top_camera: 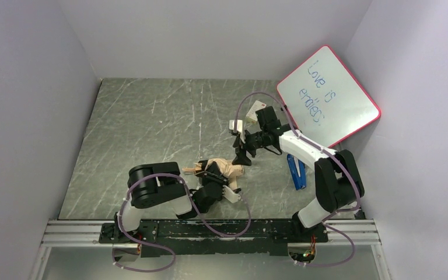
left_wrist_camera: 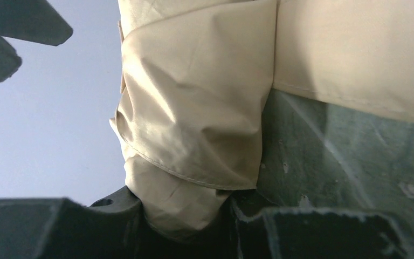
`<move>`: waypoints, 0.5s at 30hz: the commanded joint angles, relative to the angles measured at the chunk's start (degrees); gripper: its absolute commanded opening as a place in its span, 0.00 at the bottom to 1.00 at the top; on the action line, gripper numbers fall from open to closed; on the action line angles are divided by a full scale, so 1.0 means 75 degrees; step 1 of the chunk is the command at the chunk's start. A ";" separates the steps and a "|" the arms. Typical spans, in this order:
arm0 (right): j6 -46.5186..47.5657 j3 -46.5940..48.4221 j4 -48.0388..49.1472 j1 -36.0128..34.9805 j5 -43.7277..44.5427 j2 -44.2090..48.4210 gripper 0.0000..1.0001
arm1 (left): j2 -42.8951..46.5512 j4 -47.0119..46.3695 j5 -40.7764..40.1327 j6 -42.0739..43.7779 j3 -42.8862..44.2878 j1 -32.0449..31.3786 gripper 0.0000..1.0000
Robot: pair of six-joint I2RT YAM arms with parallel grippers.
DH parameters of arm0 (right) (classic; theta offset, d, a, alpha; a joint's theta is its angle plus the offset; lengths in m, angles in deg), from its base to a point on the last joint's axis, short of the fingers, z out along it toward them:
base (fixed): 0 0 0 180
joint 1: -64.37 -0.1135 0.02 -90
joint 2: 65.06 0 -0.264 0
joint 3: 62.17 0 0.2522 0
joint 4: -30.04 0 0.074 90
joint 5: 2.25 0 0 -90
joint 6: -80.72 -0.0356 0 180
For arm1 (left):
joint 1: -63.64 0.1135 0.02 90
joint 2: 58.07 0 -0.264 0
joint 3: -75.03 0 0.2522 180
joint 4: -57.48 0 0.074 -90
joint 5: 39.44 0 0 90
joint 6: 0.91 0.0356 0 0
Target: Put away the umbrella
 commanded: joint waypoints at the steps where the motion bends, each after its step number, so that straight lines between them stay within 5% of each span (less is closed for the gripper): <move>1: 0.0578 -0.0134 -0.0674 -0.0174 0.0399 -0.0116 0.80 | -0.0515 0.0468 -0.0453 0.0447 -0.0347 -0.0037 0.05; 15: 0.0383 -0.0243 -0.0605 -0.0745 0.0918 -0.0909 0.81 | -0.0695 0.0228 -0.0538 0.0648 -0.0300 -0.0095 0.05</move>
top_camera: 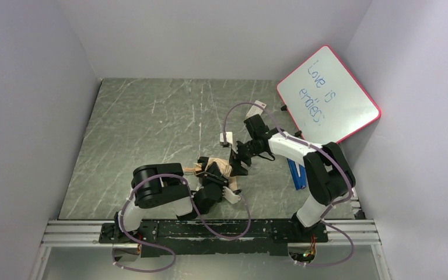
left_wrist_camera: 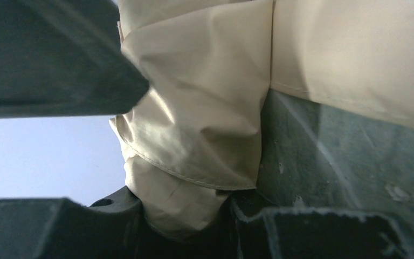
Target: Put away the umbrella
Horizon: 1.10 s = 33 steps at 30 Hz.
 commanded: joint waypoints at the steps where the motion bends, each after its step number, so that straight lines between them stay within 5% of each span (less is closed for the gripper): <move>1: 0.0008 -0.0098 -0.0049 -0.0085 0.0457 -0.0423 0.81 | -0.0348 0.0907 -0.0305 0.0219 -0.0262 0.0009 0.05; 11: 0.0132 0.0313 -0.0628 -0.0260 0.1215 -0.1521 0.78 | -0.0395 0.0616 -0.0366 0.0345 -0.0268 -0.0024 0.05; 21: -0.0266 0.0020 -0.0177 -0.0281 0.1617 -0.1403 0.24 | -0.0064 0.0685 -0.0371 0.0293 -0.0084 -0.0026 0.05; 25: -0.0510 -0.0051 -0.0041 -0.0288 0.1801 -0.1444 0.12 | 0.0310 0.0697 -0.0450 0.0143 0.0006 -0.0026 0.06; 30: -0.0774 -0.0440 0.0414 -0.0300 0.2279 -0.1269 0.07 | 0.0965 0.0468 -0.0515 0.0027 0.0045 -0.0026 0.44; 33: -0.0855 -0.0569 0.0600 -0.0306 0.2610 -0.1193 0.07 | 0.1563 0.1346 -0.0422 -0.0534 0.0173 -0.0038 0.77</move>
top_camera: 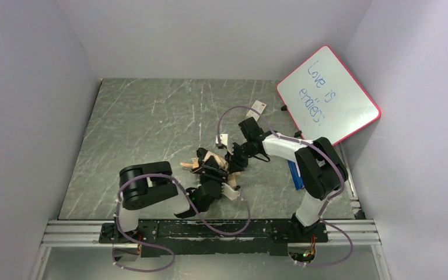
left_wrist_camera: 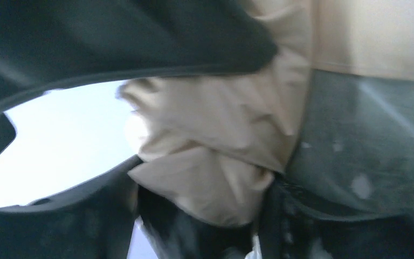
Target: Put away the umbrella
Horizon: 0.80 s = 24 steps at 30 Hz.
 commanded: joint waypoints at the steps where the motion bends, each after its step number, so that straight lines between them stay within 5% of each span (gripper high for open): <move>1: -0.0429 -0.0597 0.0006 -0.0034 0.1728 -0.0353 0.07 | 0.1161 0.0888 -0.0107 -0.0794 0.0201 -0.0083 0.85; 4: -0.0494 -0.0686 0.0231 -0.0039 0.2022 -0.0276 0.07 | 0.2188 0.2079 0.0092 -0.1739 0.0201 -0.0113 0.96; 8: -0.0465 -0.0752 0.0349 -0.0091 0.2246 -0.0283 0.07 | 0.4355 0.4736 0.1189 -0.3821 0.0241 -0.0143 0.97; 15: -0.0602 -0.1147 0.0970 -0.0324 0.3184 -0.0283 0.10 | 0.7557 0.6578 0.1805 -0.5875 -0.0288 0.0177 0.97; 24: -0.0728 -0.1969 0.2029 -0.0883 0.4252 0.0156 0.16 | 0.8169 0.6607 0.3848 -0.7320 0.0264 0.3251 0.97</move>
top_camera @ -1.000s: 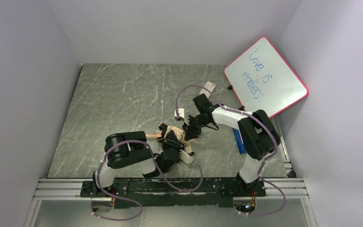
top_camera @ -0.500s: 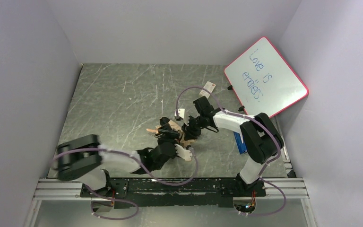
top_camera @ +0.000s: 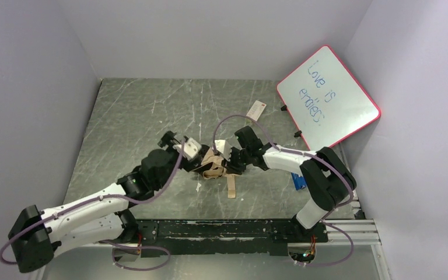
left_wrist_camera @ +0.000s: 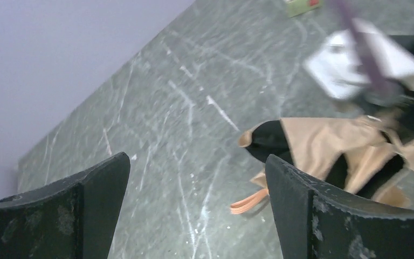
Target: Put away the umbrella
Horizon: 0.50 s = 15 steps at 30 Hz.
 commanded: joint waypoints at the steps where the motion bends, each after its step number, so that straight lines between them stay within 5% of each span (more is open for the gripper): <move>1: 0.0222 -0.0972 0.0617 -0.0228 0.2577 -0.0527 0.16 | -0.0208 0.0059 0.1514 -0.1205 0.0509 0.1533 0.97; 5: 0.0380 -0.1613 0.1329 -0.0568 0.2843 -0.0131 0.16 | -0.1382 0.0404 0.2768 -0.1282 0.1568 0.2656 0.97; 15: 0.0651 -0.2595 0.2532 -0.1637 0.4386 0.0330 0.14 | -0.3029 0.1595 0.5811 -0.0379 0.2914 0.3424 0.97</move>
